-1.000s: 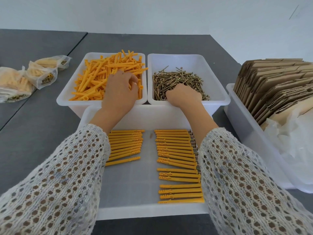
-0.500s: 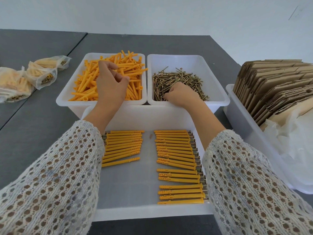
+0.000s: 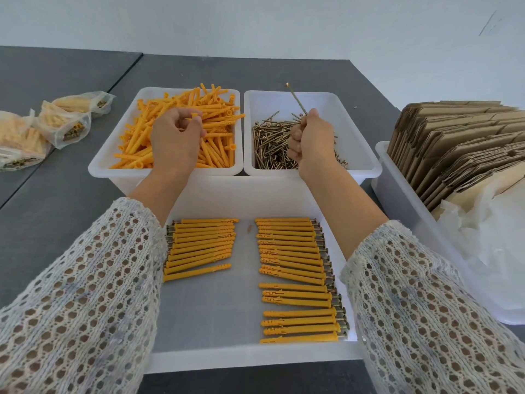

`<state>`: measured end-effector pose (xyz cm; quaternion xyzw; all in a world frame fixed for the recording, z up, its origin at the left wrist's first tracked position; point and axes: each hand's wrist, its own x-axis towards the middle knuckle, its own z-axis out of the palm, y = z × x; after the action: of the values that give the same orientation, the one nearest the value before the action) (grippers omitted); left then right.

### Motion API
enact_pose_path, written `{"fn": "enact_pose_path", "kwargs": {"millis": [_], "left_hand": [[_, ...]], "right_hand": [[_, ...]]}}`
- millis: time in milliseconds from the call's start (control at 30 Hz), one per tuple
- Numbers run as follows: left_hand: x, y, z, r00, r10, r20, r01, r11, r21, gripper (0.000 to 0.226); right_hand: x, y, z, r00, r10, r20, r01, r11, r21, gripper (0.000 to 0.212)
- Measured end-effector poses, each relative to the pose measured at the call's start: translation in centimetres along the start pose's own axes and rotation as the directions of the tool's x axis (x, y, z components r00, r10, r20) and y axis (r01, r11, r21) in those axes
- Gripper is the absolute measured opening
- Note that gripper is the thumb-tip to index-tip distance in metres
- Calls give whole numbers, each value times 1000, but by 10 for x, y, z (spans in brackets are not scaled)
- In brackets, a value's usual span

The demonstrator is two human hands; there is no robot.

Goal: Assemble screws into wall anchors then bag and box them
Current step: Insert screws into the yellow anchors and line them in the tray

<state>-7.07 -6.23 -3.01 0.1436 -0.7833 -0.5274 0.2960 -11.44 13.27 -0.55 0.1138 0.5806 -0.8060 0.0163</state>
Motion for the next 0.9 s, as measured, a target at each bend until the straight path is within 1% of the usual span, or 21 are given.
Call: {"fn": "enact_pose_path", "kwargs": {"millis": [33,67,100,133,200,300,367,467,600,667,800,833,900], "left_hand": [[-1,0,0,1000,17,12,-17,1000,0,19],[-1,1,0,999,41,28,-41,999,2,20],[-2,2,0,996,69,50,-69,998,2,20],[-3,3,0,992,97,80,-98,995,0,21],[-5,6,2,973,148,176,-148,989,-11,22],[-8,8,4,931,188,313,-204,979,19,22],[-9,8,4,918,185,350,-212,976,42,21],[-10,7,4,895,181,409,-240,966,98,18],[-13,7,5,873,171,457,-258,956,136,21],[-14,8,4,864,187,467,-279,951,136,21],[-15,11,2,842,204,500,-310,941,138,19],[-15,12,2,836,210,507,-317,939,135,19],[-16,12,1,825,221,520,-329,936,124,18]], "right_hand": [[-2,-1,0,996,63,58,-70,990,126,32],[-5,-1,1,988,94,124,-118,970,212,32],[-7,0,2,977,105,184,-152,954,258,32],[-9,2,3,967,108,231,-170,949,268,32],[-12,4,7,956,98,277,-155,969,194,32],[-15,7,13,956,44,289,-40,999,-19,27],[-16,10,16,949,-7,316,50,990,-129,24],[-20,16,17,917,-60,395,160,961,-225,26],[-24,19,21,896,-112,430,283,890,-357,22],[-26,20,23,889,-125,440,315,863,-394,18],[-27,20,25,903,-107,416,279,883,-378,7],[-27,20,25,906,-110,410,277,885,-375,8],[-26,20,25,908,-124,400,282,887,-366,16]]}}
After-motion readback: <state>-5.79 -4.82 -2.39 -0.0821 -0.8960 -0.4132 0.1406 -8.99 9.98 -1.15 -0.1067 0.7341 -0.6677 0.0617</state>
